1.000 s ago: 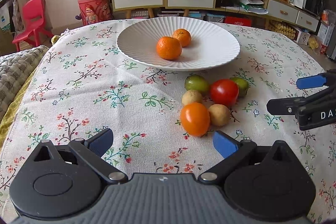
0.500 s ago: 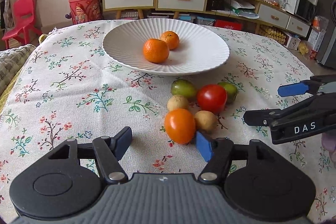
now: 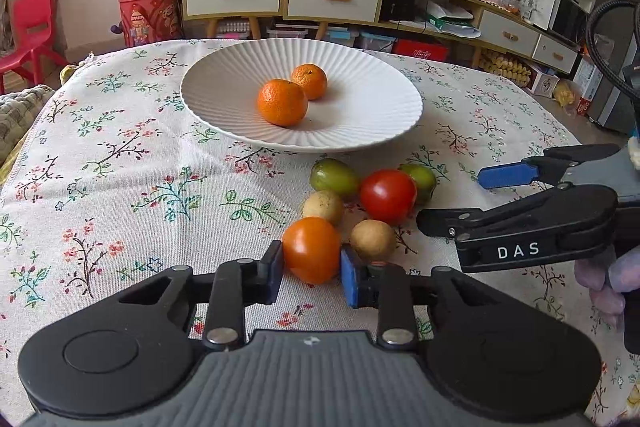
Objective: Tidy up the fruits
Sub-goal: 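Grasp the small orange tomato with the left gripper while the right grasps a green fruit, then carry the orange tomato and green fruit over the white bowl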
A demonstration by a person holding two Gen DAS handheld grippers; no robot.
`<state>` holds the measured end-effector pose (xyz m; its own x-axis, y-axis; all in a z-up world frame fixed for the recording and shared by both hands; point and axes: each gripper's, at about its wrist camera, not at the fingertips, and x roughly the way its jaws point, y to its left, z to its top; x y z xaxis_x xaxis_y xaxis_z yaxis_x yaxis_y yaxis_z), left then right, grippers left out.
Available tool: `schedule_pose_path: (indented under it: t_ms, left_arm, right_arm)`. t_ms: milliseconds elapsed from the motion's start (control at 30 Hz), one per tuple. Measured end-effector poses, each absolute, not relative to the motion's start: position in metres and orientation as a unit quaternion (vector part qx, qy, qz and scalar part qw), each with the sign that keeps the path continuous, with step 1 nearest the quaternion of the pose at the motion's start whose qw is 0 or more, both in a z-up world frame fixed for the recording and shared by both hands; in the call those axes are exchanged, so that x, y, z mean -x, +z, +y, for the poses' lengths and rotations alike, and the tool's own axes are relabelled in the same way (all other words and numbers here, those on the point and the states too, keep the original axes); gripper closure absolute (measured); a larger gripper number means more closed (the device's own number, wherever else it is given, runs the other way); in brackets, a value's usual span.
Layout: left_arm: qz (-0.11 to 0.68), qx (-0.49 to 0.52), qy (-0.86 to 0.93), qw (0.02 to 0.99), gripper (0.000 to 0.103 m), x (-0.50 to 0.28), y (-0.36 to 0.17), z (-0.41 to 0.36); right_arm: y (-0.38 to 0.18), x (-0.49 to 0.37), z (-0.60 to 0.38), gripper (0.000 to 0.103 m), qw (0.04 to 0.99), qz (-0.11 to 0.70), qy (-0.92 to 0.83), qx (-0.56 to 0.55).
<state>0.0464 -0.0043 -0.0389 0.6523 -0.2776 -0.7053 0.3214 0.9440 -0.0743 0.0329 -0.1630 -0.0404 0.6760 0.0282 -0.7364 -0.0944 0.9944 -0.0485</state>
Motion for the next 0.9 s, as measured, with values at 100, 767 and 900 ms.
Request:
schedule_pose_path:
  t_ms: [100,767,900]
  left_arm:
    - [0.385,-0.025,-0.159,0.909,0.089,-0.047,-0.038,-0.001]
    - [0.386,-0.023,-0.151,0.91,0.089,-0.046,-0.036,0.006]
    - [0.386,-0.023,-0.151,0.91,0.089,-0.046,-0.036,0.006]
  right_arm:
    - [-0.039,-0.035,-0.158,0.029,0.916,0.396,0.036,0.049]
    - [-0.035,-0.041,-0.143,0.079,0.917,0.386,0.071,0.071]
    - [-0.034,-0.04,-0.144,0.079,0.916,0.388,0.071,0.068]
